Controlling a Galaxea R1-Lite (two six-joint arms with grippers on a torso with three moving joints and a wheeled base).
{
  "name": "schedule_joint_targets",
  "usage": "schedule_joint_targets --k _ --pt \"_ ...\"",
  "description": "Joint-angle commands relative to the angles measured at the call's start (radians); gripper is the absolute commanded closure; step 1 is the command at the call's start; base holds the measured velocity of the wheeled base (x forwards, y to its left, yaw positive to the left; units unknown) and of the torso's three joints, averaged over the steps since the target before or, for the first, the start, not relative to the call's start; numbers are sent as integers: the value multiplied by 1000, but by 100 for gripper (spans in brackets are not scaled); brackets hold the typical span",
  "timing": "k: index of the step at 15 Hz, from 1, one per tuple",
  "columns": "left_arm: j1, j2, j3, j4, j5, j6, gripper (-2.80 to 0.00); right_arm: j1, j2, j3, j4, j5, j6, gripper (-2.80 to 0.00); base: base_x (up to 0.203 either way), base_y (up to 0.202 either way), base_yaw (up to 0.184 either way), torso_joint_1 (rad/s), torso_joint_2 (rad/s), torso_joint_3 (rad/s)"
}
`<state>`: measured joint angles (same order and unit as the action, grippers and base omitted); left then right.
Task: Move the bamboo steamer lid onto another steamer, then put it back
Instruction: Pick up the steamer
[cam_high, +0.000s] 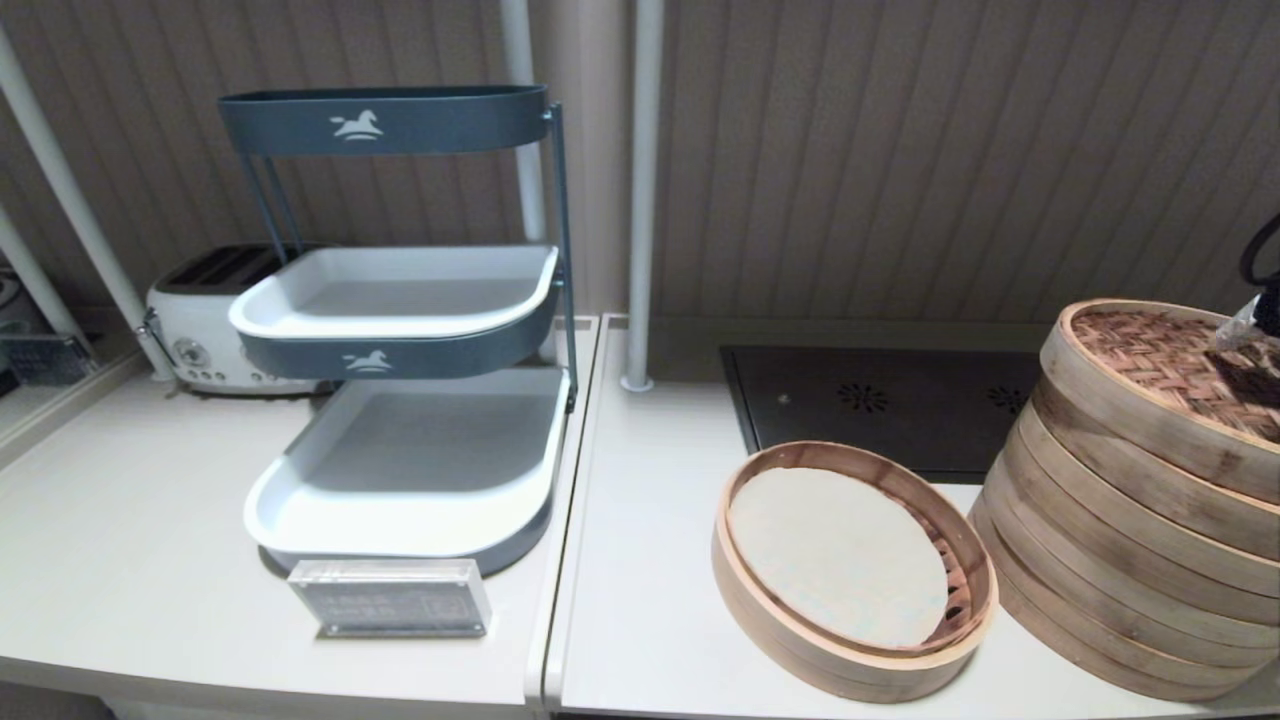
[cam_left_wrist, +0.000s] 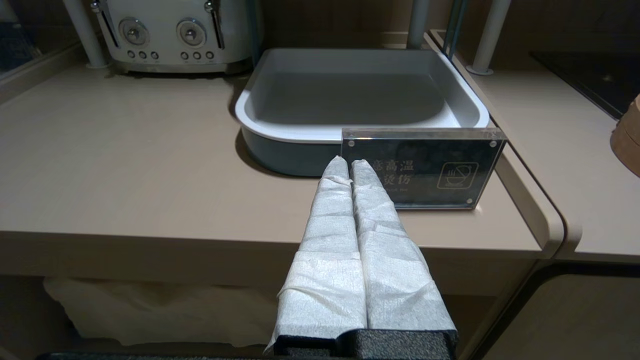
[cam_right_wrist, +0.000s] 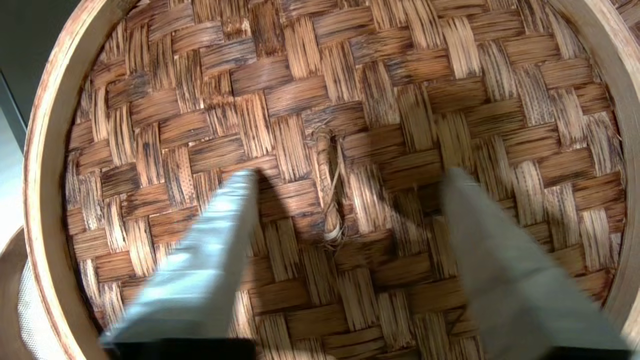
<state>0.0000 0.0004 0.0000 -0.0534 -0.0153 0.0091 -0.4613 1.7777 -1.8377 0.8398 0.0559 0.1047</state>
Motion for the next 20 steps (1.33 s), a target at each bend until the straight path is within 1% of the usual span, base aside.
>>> schedule_joint_targets --k 1,5,8,11,20 --pt "0 0 28 0 0 0 0 1 -3 1 5 6 1 0 0 0 0 0 0 0" --pt "0 0 28 0 0 0 0 6 -6 6 6 16 1 0 0 0 0 0 0 0" --pt "0 0 28 -1 0 0 0 6 -18 48 -2 51 -1 0 0 0 0 0 0 0" --pt "0 0 28 -1 0 0 0 3 -17 54 -4 52 0 0 0 0 0 0 0 0" --pt "0 0 28 0 0 0 0 -2 -18 -28 -28 50 9 0 0 0 0 0 0 0"
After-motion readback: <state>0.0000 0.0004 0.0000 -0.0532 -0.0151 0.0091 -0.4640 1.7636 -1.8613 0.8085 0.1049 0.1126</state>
